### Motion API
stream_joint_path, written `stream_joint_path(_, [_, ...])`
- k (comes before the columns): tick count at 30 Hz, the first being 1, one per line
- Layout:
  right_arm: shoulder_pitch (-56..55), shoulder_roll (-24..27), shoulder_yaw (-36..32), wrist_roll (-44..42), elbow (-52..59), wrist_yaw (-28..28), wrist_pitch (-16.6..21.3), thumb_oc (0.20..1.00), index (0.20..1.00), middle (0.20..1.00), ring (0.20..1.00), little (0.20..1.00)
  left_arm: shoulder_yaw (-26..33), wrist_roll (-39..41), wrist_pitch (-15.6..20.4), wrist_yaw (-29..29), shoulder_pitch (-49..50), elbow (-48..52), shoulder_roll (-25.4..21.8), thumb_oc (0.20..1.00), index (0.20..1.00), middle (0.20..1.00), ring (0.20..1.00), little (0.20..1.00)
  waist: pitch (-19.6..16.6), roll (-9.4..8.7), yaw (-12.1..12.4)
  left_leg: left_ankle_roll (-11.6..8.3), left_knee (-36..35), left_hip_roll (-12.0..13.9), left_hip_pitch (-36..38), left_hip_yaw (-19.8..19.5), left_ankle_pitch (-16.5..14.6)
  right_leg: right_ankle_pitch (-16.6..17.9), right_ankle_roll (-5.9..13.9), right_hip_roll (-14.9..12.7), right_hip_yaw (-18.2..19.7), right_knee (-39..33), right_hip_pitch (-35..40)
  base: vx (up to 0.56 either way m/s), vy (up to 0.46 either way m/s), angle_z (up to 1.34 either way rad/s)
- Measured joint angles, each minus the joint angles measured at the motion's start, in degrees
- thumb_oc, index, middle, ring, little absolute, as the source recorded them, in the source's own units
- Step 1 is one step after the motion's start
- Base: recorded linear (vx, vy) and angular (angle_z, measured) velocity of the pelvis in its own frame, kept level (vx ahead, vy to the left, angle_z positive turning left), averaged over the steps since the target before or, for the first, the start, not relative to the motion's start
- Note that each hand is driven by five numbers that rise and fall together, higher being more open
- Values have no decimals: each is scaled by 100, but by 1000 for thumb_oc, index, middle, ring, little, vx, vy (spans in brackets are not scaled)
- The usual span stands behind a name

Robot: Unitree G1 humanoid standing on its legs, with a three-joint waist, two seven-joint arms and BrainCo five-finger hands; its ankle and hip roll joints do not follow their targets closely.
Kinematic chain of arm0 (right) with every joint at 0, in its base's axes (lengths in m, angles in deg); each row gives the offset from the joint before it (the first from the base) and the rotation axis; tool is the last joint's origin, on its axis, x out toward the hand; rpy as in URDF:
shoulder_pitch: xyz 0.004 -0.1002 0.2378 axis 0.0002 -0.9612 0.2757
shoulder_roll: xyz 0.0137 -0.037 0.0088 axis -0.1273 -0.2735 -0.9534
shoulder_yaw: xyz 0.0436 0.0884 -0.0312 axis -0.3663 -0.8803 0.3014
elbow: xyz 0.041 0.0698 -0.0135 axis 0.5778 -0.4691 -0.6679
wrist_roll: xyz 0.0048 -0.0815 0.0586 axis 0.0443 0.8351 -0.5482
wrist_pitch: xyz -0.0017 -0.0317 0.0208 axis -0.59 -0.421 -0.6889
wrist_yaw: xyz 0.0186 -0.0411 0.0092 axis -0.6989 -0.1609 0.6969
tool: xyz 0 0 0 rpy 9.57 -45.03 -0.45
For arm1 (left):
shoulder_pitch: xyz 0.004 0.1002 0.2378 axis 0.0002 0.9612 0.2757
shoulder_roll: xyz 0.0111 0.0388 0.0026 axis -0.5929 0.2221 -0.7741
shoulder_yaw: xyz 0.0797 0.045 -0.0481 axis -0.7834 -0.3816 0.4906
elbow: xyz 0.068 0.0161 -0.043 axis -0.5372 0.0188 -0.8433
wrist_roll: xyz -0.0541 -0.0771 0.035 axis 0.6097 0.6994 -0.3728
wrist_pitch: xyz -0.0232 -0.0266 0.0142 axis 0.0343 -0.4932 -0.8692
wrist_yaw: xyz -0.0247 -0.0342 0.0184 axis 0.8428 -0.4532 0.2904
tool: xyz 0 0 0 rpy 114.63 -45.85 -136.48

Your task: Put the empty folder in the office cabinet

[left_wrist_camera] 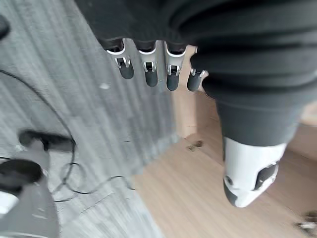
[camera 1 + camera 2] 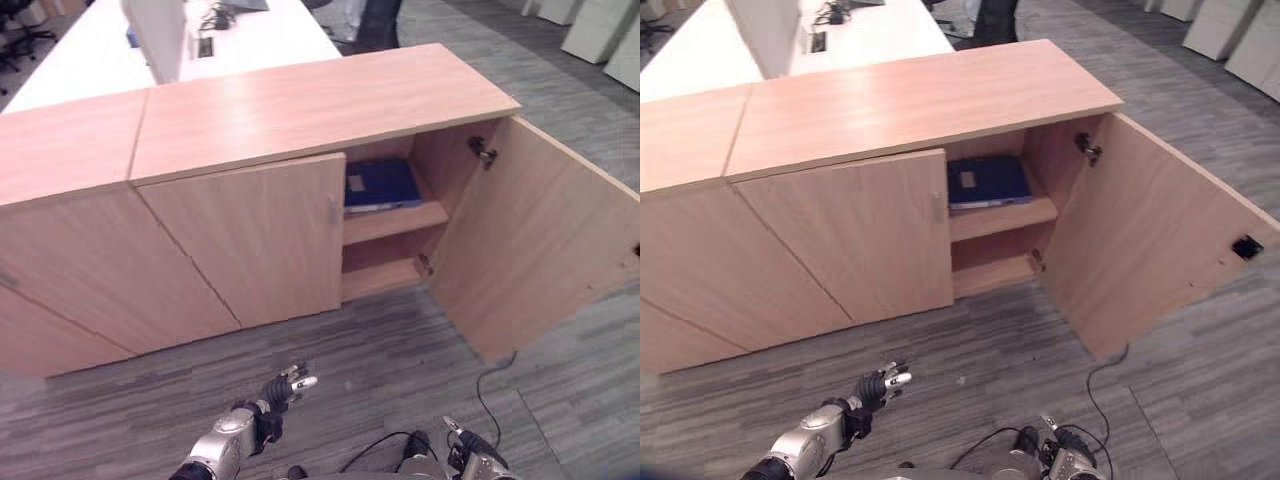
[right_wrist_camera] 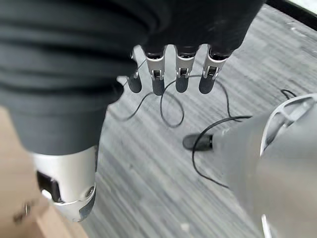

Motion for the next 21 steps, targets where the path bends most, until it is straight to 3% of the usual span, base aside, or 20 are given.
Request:
stream_joint_path(5, [-184,471,49,-4,91,-46,76,1000,1000,1000,1000,1000,265,-299,-98,-129,-3,-956,549,1000,1000,1000,1000,1000,-210,240,-99,-83,205,701,253,-80,9,-11,-378,950,527,-498,228,156,-278,-78])
stream_joint_path(7, [-256,591,57,-4,100,-55,115,1000,1000,1000,1000,1000,373,-357,-84,-171,-124,-1012,649,1000,1000,1000,1000,1000,-232,221,-132,-138,544,958,236,-72,2,-111,-479,1140,741,-500,249,121,-261,-62])
stream_joint_path(9, [-388,619,81,-3,298,-50,146,1000,1000,1000,1000,1000,595,-349,-74,-251,-245,-991,732,1000,1000,1000,1000,1000,-283,157,-346,-229,1021,1204,159,-283,68,-199,-613,1388,937,-497,208,150,-245,-69])
stream_joint_path(11, [-385,614,149,-2,302,-49,153,1000,1000,1000,1000,1000,685,-344,-27,-308,-253,-984,734,1000,1000,1000,1000,1000,-292,113,-311,-262,1380,1332,154,-396,105,-217,-710,1528,1226,-503,175,141,-139,-80])
stream_joint_path(12, [-389,614,213,0,314,-47,164,1000,1000,1000,1000,1000,718,-331,-26,-337,-237,-977,729,1000,1000,1000,1000,1000,-296,89,-292,-266,1606,1365,110,-618,140,-252,-852,1581,1403,-527,185,124,-195,-109])
stream_joint_path(13, [-353,791,182,-3,219,112,67,1000,1000,1000,1000,1000,759,-240,-10,-359,-198,-855,720,1000,1000,1000,1000,1000,-225,-85,-277,-690,1903,1283,-78,-1346,-17,-272,-1034,1497,1674,-503,234,79,-160,-85])
stream_joint_path(14, [-312,1002,114,0,68,138,64,1000,1000,1000,1000,1000,752,-240,9,-360,-244,-852,761,1000,1000,1000,1000,1000,-219,-97,-262,-812,1686,1158,-181,-1562,-108,-280,-1041,1465,1679,-495,251,60,-121,-58])
stream_joint_path(16, [1,1319,54,3,-447,-6,-32,1000,1000,1000,1000,1000,552,-241,25,-369,-274,-552,690,1000,1000,1000,1000,1000,-209,-83,-187,-786,1367,926,-447,-2102,-74,-294,-1047,1525,1798,-535,211,86,-20,-23])
stream_joint_path(17, [71,1400,37,10,-367,-10,6,1000,1000,1000,1000,1000,545,-239,52,-359,-224,-341,646,1000,1000,1000,1000,1000,-184,-72,-137,-679,1105,805,-695,-2217,101,-336,-1051,1610,1813,-535,261,64,3,-24])
stream_joint_path(19, [64,1343,-17,31,-92,-46,6,1000,1000,1000,1000,1000,552,-231,81,-364,-162,-295,564,1000,1000,1000,1000,1000,-148,-161,-90,-651,1049,678,-878,-2432,269,-399,-1060,1616,1885,-536,318,40,6,-14])
stream_joint_path(21, [96,1256,-16,72,131,-44,-4,1000,1000,1000,1000,1000,562,-231,79,-397,-148,-296,499,1000,1000,1000,1000,1000,-143,-137,-71,-664,1098,529,-896,-2702,368,-425,-1003,1567,1942,-537,235,24,19,0])
